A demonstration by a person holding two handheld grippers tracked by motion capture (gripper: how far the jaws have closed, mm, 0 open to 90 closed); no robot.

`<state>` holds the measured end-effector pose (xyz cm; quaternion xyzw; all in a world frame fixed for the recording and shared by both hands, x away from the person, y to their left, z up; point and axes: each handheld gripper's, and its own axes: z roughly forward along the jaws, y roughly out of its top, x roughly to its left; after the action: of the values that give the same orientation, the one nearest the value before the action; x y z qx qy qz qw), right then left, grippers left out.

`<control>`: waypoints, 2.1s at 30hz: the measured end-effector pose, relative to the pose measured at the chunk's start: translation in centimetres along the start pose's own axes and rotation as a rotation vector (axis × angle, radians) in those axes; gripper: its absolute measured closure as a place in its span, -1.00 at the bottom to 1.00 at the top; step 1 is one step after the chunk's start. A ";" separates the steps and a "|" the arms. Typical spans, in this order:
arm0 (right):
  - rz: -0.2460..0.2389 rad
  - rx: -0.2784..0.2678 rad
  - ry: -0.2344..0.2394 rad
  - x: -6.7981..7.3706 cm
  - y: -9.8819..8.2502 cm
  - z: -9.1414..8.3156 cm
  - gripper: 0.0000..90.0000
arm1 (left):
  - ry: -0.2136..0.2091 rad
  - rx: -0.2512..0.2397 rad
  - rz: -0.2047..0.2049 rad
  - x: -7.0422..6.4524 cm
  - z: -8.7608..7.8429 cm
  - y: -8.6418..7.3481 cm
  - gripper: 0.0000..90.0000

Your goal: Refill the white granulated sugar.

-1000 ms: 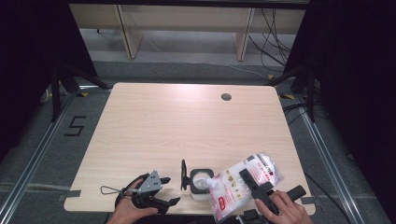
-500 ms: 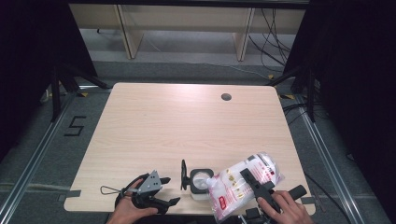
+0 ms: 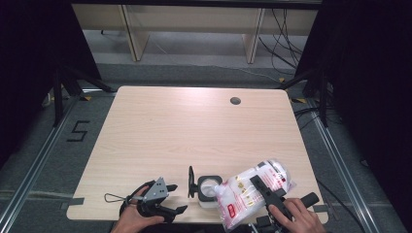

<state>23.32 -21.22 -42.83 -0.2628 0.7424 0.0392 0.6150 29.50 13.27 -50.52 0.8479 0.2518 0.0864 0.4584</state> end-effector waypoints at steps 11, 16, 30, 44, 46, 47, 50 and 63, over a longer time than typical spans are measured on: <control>0.063 0.023 0.028 0.3 -0.3 -0.1 0.29 | -0.001 -0.008 -0.007 -0.1 0.1 0.0 -0.48; 0.057 0.024 0.028 0.3 -0.3 -0.1 0.29 | -0.001 -0.008 -0.007 -0.1 0.1 0.0 -0.48; 0.062 0.021 0.034 0.3 -0.3 0.0 0.29 | -0.001 -0.007 -0.006 -0.1 0.1 0.0 -0.48; 0.051 0.012 0.027 0.4 -0.4 0.1 0.29 | -0.001 -0.007 -0.006 -0.1 0.0 0.0 -0.48; 0.050 0.013 0.028 0.4 -0.4 0.1 0.29 | -0.001 -0.008 -0.006 -0.1 0.0 0.0 -0.48; 0.074 0.026 0.031 0.6 -0.4 0.0 0.30 | -0.001 -0.008 -0.006 -0.1 0.1 0.0 -0.48; 0.068 0.026 0.027 0.6 -0.4 0.0 0.30 | -0.001 -0.007 -0.006 -0.1 0.0 0.0 -0.48; 0.057 0.008 0.038 0.4 -0.4 0.1 0.30 | -0.001 -0.008 -0.006 -0.1 0.0 0.0 -0.48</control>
<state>23.49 -21.63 -43.08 -0.2398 0.7612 0.0488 0.6006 29.43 13.21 -50.56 0.8453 0.2538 0.0859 0.4622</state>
